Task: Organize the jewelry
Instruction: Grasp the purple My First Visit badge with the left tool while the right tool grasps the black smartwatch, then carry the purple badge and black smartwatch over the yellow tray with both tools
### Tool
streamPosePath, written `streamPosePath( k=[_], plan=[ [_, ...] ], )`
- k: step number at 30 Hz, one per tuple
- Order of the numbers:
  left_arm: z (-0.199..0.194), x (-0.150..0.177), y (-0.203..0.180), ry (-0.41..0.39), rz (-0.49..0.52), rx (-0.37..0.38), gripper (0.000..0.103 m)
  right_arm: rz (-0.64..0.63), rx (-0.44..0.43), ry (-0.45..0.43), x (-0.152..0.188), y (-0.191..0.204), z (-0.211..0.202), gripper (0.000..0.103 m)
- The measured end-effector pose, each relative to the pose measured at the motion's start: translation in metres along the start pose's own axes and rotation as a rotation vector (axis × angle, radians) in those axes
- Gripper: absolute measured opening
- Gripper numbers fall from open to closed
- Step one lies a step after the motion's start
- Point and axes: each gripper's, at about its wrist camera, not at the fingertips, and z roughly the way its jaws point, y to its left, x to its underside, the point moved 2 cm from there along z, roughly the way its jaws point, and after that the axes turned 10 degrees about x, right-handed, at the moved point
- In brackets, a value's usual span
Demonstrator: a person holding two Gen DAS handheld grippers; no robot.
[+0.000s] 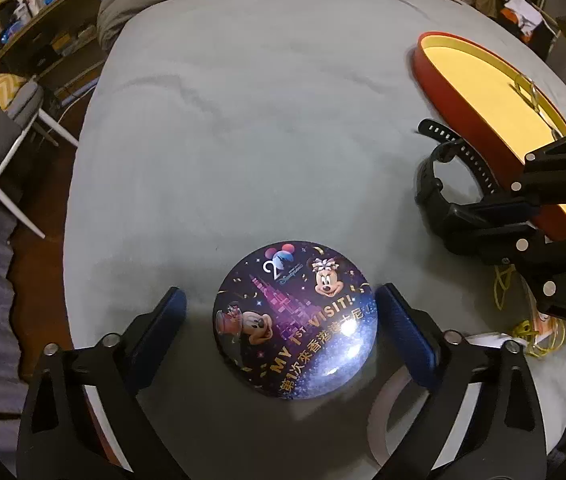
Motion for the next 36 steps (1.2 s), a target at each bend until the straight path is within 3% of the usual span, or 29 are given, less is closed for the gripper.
streamPosePath(
  k=[4, 16, 24, 36],
  plan=[
    [-0.004, -0.001, 0.001, -0.013, -0.008, -0.013, 0.072, 0.004, 0.002, -0.003, 0.000, 0.000, -0.001, 0.012],
    [-0.009, -0.003, 0.003, -0.026, -0.016, -0.008, 0.072, 0.020, 0.006, -0.021, 0.005, -0.004, -0.008, 0.011],
    [-0.028, -0.013, 0.001, -0.074, -0.029, -0.004, 0.072, 0.040, -0.001, -0.077, 0.004, -0.011, -0.037, 0.011],
    [-0.064, -0.055, -0.059, -0.187, 0.045, 0.027, 0.072, 0.117, -0.008, -0.195, 0.004, -0.058, -0.101, 0.011]
  ],
)
